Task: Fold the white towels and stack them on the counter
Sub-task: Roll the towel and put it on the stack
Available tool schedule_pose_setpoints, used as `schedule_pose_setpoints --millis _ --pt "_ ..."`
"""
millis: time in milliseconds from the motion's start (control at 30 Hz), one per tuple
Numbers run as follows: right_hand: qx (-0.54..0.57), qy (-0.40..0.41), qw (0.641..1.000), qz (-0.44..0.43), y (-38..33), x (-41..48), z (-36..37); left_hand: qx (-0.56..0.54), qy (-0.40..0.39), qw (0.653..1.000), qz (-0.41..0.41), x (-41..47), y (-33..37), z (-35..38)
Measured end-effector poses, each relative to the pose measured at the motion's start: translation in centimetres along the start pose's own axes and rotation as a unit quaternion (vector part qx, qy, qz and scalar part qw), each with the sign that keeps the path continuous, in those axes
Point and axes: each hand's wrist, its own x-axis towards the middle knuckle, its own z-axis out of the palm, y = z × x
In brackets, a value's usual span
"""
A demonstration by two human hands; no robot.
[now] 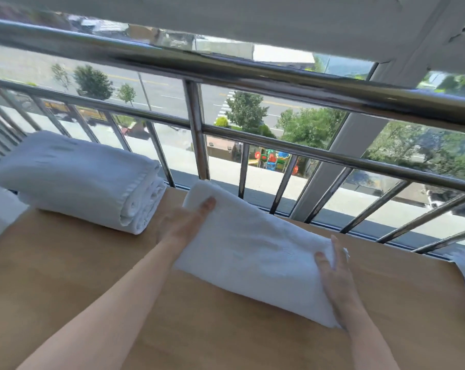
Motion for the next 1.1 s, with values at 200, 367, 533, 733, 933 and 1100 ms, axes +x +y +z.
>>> schedule_pose_setpoints --millis 200,367,533,733,933,1100 --pt "0.023 0.014 0.997 -0.066 -7.7 -1.3 5.5 -0.02 0.053 0.998 0.022 2.8 -0.7 -9.7" --pt "0.008 0.043 0.994 -0.098 -15.6 -3.2 12.6 -0.055 0.082 0.995 0.025 7.6 -3.2 -19.0" --pt "-0.01 0.073 0.99 -0.12 -23.3 -5.2 21.3 -0.088 0.071 0.993 0.024 14.1 -6.6 -28.5" --pt "-0.026 0.085 0.987 -0.136 -31.9 -6.0 30.5 -0.138 0.07 0.988 0.01 22.2 -10.6 -37.3" --pt "-0.105 0.093 0.981 -0.133 -35.7 -3.4 36.4 -0.128 0.044 0.991 0.003 29.6 -12.8 -39.5" --pt "-0.116 0.034 0.992 -0.039 -32.5 -1.2 38.6 0.049 -0.005 0.998 0.027 32.0 -13.8 -36.2"
